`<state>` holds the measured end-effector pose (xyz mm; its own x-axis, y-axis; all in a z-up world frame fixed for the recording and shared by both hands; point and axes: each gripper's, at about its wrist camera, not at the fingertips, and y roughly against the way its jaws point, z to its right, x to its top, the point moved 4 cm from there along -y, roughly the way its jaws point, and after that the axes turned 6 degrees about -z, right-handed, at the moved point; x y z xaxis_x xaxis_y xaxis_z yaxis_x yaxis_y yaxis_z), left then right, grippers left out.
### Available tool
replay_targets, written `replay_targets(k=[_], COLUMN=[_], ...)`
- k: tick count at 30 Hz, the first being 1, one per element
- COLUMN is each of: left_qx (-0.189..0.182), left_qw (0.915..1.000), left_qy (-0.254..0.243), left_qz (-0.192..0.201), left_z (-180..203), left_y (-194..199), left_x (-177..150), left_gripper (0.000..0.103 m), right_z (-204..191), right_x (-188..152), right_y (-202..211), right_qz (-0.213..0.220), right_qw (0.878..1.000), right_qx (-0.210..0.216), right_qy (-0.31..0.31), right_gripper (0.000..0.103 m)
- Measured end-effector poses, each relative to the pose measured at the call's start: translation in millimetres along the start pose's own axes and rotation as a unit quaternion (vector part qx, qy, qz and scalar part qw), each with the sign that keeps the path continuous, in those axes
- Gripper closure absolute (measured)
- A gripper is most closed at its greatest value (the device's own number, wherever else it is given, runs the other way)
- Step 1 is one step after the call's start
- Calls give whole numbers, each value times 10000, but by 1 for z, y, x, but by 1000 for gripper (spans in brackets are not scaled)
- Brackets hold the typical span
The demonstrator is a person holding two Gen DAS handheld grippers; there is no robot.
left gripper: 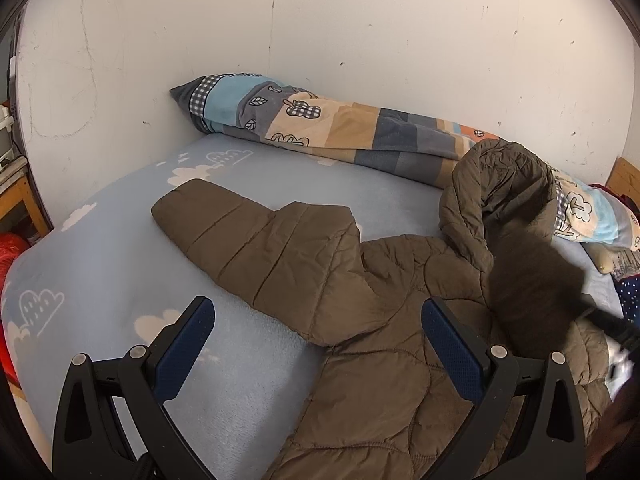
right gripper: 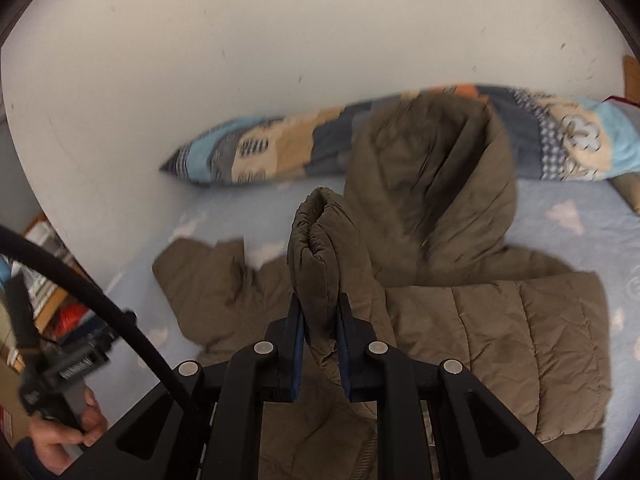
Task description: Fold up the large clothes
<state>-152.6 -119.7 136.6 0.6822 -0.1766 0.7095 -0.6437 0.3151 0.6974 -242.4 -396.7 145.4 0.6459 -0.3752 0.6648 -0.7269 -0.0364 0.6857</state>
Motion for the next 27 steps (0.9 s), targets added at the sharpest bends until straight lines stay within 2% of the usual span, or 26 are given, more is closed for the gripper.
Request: replay_targets(k=[6, 7, 8, 9, 11, 14, 15, 17, 20, 22, 24, 27], left_qx=[-38, -42, -56, -67, -90, -93, -101, -127, -153, -170, -171, -118], left_qw=[10000, 10000, 9999, 9999, 9999, 9999, 9999, 9998, 9998, 9997, 9998, 9998], left_qy=[-31, -37, -44, -46, -35, 6, 13, 28, 45, 50, 41, -36], left_qz=[-64, -75, -91, -106, -121, -99, -113, -147, -151, -148, -131, -140], left_z=[4, 5, 6, 6, 7, 6, 7, 8, 9, 10, 12, 16], left_y=[-4, -5, -5, -6, -6, -6, -6, -7, -6, -5, -4, -5], left_x=[-1, -1, -2, -2, -1, 0, 0, -1, -1, -1, -2, -3], left_gripper=[0, 0, 0, 0, 0, 0, 0, 0, 0, 0, 0, 0], right_z=[-13, -12, -11, -12, -14, -6, 2, 28, 72, 104, 134, 184], right_x=[-28, -32, -37, -40, -42, -31, -25, -16, -10, -9, -12, -26], right_y=[-56, -62, -66, -69, -64, -35, -24, -3, 29, 49, 60, 59], right_qz=[-448, -570, -691, -799, -908, -611, -463, -246, 10, 173, 194, -194], right_qw=[9986, 9981, 9974, 9966, 9954, 9973, 9983, 9988, 9969, 9931, 9879, 9754], right_qx=[-103, -59, -67, -17, 244, 395, 307, -64, -121, -520, -762, -1353], right_qy=[267, 228, 219, 207, 157, -51, -158, -409, -780, -1033, -1334, -1729], right_gripper=[86, 73, 56, 52, 51, 51, 51, 40, 40, 39, 39, 40])
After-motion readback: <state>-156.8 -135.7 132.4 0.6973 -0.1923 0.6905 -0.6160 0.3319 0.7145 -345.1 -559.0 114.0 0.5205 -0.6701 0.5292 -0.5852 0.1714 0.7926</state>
